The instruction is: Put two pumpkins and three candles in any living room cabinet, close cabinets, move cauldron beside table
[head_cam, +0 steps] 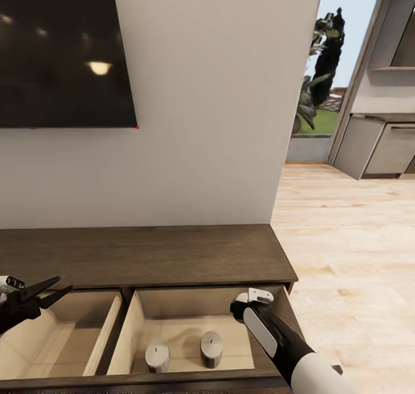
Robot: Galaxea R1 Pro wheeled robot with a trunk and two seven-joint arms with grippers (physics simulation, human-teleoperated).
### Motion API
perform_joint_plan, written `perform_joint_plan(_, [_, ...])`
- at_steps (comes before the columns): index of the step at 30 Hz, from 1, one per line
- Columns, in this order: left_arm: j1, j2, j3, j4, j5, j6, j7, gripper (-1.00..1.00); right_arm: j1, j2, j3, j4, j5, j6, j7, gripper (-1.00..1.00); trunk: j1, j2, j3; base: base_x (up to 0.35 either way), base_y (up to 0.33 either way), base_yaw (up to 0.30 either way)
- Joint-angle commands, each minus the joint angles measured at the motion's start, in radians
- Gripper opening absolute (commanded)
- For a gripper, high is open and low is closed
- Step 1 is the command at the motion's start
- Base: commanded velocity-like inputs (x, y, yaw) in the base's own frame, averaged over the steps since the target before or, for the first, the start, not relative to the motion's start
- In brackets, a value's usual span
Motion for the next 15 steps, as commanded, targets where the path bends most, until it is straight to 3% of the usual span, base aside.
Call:
perform_joint_plan(1, [-0.001, 0.0, 0.0, 0.0, 0.001, 0.011, -0.002, 1.0, -0.001, -0.001, 0.004, -0.001, -0.006, 0.002, -0.008, -1.0, 0.004, -0.008, -0.004, 0.0, 0.0, 0.0])
perform_joint_plan(15, [-0.001, 0.0, 0.0, 0.0, 0.001, 0.012, -0.004, 1.0, 0.0, -0.002, 0.004, -0.01, -0.007, 0.01, -0.009, -1.0, 0.057, -0.106, -0.048, 0.0, 0.0, 0.0])
